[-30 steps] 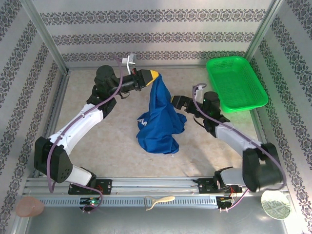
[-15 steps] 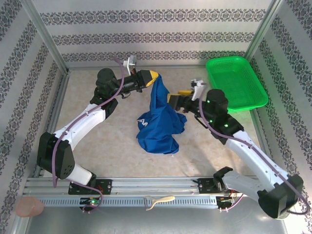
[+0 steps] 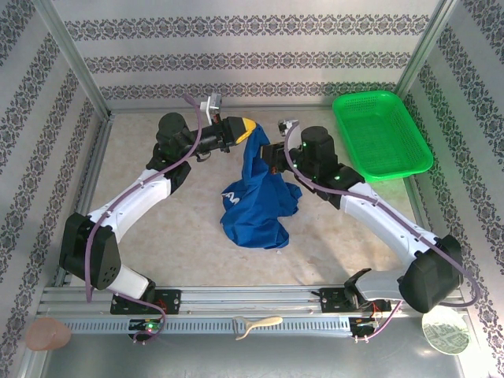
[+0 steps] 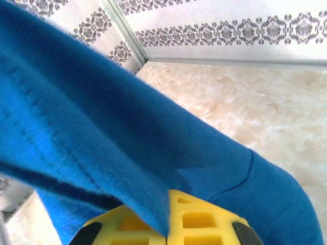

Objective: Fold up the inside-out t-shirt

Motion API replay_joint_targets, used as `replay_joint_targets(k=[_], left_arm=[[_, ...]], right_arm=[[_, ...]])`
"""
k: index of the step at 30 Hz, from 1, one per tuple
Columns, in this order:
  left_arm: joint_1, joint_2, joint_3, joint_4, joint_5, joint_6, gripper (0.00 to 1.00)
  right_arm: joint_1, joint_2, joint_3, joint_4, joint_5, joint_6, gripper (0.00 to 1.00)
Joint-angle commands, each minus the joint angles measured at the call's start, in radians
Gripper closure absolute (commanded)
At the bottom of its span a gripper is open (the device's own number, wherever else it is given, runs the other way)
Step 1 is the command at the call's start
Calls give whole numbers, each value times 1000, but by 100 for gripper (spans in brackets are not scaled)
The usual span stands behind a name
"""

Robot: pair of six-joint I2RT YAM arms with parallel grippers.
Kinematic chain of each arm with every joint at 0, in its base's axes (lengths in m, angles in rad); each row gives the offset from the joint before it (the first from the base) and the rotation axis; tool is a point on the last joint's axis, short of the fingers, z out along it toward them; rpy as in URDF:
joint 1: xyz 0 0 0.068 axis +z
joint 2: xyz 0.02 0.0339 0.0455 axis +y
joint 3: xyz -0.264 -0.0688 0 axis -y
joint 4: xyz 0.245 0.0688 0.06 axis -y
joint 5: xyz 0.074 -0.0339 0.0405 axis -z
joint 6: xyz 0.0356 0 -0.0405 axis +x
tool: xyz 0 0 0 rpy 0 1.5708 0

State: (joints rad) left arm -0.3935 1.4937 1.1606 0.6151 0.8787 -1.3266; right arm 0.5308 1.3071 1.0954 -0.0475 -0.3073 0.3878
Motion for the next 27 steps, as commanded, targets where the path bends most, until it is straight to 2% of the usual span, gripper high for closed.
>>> replay_joint_targets(k=[1, 4, 6, 8, 9, 10, 11, 13, 16, 21, 27], left_arm=[[41, 4, -18, 33, -30, -2, 100], [84, 49, -12, 25, -63, -8, 100], [103, 93, 15, 15, -66, 5, 100], [106, 140, 51, -4, -55, 28, 100], [104, 161, 68, -5, -51, 31, 100], [104, 178, 75, 11, -41, 29, 90], [103, 189, 77, 26, -34, 25, 76], [102, 180, 57, 51, -31, 22, 59], [100, 102, -5, 28, -38, 63, 48], [48, -99, -96, -207, -121, 260, 43], [-61, -237, -105, -445, -285, 464, 43]], right_arm=[[-30, -48, 8, 68, -173, 14, 100], [-53, -109, -42, 152, -408, 60, 100], [-64, -146, -90, 275, -577, 136, 100], [-70, -166, -123, 383, -630, 203, 100], [-75, -168, -135, 441, -646, 240, 100], [-82, -163, -141, 488, -654, 268, 100], [-88, -154, -146, 529, -660, 301, 100], [-107, -135, -157, 584, -653, 336, 100], [-138, -112, -188, 666, -637, 384, 100], [-167, -90, -239, 757, -626, 441, 100], [-183, -104, -286, 774, -601, 452, 100]])
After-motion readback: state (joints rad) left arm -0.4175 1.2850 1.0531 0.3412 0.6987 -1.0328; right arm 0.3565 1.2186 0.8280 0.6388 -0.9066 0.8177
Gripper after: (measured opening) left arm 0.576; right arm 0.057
